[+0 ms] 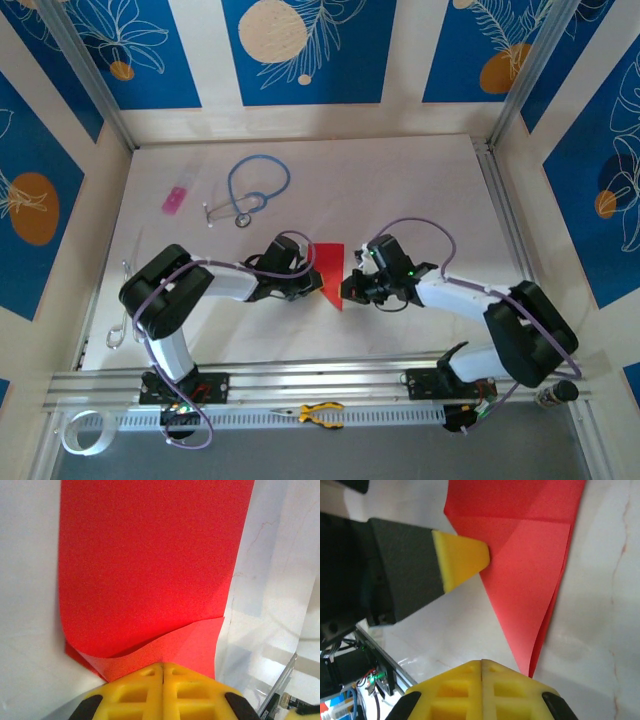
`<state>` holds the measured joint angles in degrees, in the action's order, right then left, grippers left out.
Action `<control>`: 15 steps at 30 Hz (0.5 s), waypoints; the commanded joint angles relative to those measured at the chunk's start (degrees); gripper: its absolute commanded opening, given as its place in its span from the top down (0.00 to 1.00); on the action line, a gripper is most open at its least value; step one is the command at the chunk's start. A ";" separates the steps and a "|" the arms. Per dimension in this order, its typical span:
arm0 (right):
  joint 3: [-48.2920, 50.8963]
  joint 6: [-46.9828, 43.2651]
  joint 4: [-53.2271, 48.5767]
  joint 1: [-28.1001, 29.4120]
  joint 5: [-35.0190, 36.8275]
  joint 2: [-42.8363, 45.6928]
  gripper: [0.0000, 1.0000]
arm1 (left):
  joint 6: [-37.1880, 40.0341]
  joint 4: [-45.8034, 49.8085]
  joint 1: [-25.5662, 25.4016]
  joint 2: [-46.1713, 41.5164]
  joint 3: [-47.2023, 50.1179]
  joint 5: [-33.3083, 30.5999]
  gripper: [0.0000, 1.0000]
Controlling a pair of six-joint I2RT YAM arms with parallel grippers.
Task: Fold a paper plane with a square sheet of paper (pick it up from the middle)
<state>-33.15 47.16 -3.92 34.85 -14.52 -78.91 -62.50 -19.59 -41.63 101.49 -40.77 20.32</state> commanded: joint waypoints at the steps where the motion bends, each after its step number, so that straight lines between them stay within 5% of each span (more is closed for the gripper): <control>1: -2.17 2.99 0.85 -0.11 0.98 -3.68 0.98 | 0.61 0.66 -0.16 1.95 0.48 -4.14 1.00; 15: -6.26 5.36 3.72 1.73 2.89 -11.54 0.98 | 0.98 0.61 -0.30 2.42 -0.18 -3.79 1.00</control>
<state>-38.63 51.37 -0.36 36.27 -12.16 -89.41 -62.50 -20.21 -41.78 101.71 -40.77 19.79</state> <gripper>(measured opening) 0.056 0.063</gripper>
